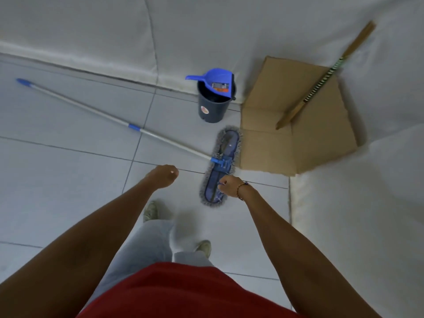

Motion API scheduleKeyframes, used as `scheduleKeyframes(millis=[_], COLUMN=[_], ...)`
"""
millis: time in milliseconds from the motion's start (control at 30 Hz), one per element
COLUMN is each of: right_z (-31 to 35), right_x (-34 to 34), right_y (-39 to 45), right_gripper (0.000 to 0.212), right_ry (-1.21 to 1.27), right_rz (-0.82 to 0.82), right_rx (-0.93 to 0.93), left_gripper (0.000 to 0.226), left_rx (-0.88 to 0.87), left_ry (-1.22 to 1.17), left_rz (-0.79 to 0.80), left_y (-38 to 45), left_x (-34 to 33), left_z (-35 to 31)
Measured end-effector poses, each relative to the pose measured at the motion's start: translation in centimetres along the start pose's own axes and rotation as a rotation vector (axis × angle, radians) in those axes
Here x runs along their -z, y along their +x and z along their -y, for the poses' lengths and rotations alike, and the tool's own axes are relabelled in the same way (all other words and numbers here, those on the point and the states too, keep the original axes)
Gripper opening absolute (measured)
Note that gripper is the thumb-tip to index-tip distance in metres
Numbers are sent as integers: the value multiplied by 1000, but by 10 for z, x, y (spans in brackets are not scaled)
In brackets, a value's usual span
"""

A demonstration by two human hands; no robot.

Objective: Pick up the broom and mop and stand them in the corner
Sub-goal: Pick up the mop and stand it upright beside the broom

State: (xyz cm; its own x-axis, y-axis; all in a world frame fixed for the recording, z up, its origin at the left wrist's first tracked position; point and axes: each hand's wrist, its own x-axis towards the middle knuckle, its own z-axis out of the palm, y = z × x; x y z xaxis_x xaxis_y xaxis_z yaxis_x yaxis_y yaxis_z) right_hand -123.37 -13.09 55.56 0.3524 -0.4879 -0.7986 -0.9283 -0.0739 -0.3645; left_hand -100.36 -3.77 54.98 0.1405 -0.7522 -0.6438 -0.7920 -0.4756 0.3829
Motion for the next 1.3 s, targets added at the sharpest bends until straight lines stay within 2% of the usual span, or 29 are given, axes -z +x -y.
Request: scheduleKeyframes(millis=[67,167,233,267,367,467,533,667,800,900,1100,1200,1300], right_z=[28,98,144,173,238,298,330,367,398,421,478,507,533], right_x=[-3,-4,-5,-9,-22,-38,-45,-41,-24,-9,20,35,49], right_y=[11,43,67,83,116,139,150,173,198,227,300,336,369], right_gripper=[25,19,16,21,30,19,15,25,31,29,29,33,18], right_ry=[-66,-113,-128,-103,-29,-21,-23,-48,-29,-45,-114,-44,139], right_rz=[9,30,4,-6,-6,48,81,84,85,68,50,82,72], right_rx=[0,26,54,66,62,90,86,66,36,19,-4,2,-8], left_gripper=[46,39,39,36,17,15,21,32,29,30,31,32,34], left_rx=[-16,0,10,20,74,198,235,208,108,134,179,253,350], left_ry=[-20,-78,-135,-167,-363,-520,-511,-383,-411,-424,-543,-749,-1103], left_rz=[-52,-130,-90,-74,-48,-99,-162,-198,-216,-115,-143,-248,-268], left_y=[-3,2,4,7,8,1,3,16,41,69,132,171,202], left_x=[17,58,83,99,136,174,195,220,241,271,348,377,381], left_z=[18,63,98,124,193,258,292,322,346,357,393,413,427])
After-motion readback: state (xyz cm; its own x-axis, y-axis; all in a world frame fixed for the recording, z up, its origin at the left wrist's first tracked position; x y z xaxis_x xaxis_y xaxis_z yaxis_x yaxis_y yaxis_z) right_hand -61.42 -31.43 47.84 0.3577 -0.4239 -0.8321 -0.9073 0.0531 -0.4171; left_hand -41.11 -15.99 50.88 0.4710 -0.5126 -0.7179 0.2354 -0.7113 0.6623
